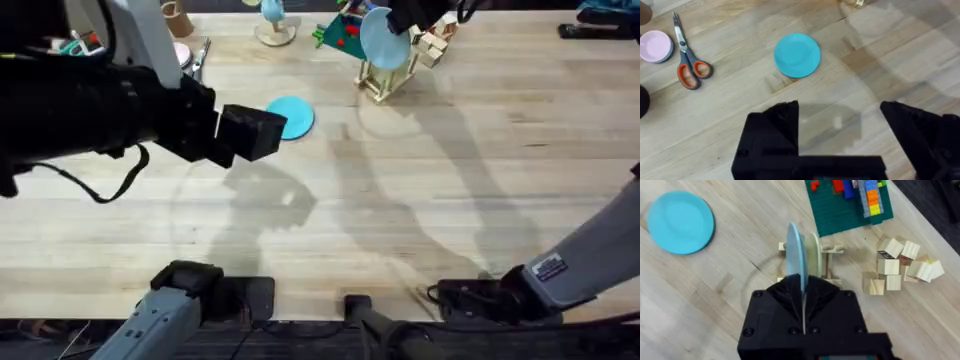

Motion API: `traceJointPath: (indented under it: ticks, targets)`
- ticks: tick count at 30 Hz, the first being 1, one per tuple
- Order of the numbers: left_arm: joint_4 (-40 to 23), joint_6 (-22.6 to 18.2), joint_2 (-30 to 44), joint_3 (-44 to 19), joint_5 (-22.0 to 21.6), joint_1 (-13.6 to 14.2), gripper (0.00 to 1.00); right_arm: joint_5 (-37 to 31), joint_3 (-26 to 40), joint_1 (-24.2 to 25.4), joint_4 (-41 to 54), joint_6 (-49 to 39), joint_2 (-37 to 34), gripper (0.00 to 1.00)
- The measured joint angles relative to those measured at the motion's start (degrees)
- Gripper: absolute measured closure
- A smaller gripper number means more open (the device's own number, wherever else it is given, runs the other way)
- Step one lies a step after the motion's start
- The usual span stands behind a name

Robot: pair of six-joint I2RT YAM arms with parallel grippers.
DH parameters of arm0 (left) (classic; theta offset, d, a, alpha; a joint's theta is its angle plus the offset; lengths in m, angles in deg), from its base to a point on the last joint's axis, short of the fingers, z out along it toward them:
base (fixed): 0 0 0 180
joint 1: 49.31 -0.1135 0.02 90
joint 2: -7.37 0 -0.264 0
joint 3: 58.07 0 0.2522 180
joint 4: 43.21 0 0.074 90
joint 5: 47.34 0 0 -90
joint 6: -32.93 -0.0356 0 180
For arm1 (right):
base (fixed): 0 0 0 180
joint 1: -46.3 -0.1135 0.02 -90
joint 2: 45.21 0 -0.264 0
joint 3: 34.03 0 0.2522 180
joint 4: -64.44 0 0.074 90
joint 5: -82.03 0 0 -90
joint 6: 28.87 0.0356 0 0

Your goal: Pick up the plates from the table one by one and place each into a slot on the dish rack.

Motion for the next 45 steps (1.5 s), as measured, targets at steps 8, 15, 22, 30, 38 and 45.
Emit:
traceJointPath:
  ticks: [8,15,22,30,38,45]
  targets:
    - [0.0,0.0,0.0,0.0,0.0,0.0,0.006,0.0,0.0,0.0,-0.4,-0.5,-1.8,0.973]
    - [0.0,0.0,0.0,0.0,0.0,0.0,0.006,-0.3,0.0,0.0,-0.8,-1.1,-2.9,0.973]
    - [0.0,0.0,0.0,0.0,0.0,0.0,0.006,-0.7,0.0,0.0,-0.9,-1.3,-2.9,0.973]
    - [0.0,0.0,0.0,0.0,0.0,0.0,0.006,-0.7,0.0,-0.1,-0.9,-1.3,-3.3,0.973]
    - [0.0,0.0,0.0,0.0,0.0,0.0,0.006,-0.9,0.0,-0.3,-0.9,-1.4,-4.1,0.956]
    - [0.0,0.0,0.0,0.0,0.0,0.0,0.006,-0.9,0.0,-0.3,-0.9,-1.5,-4.1,0.857]
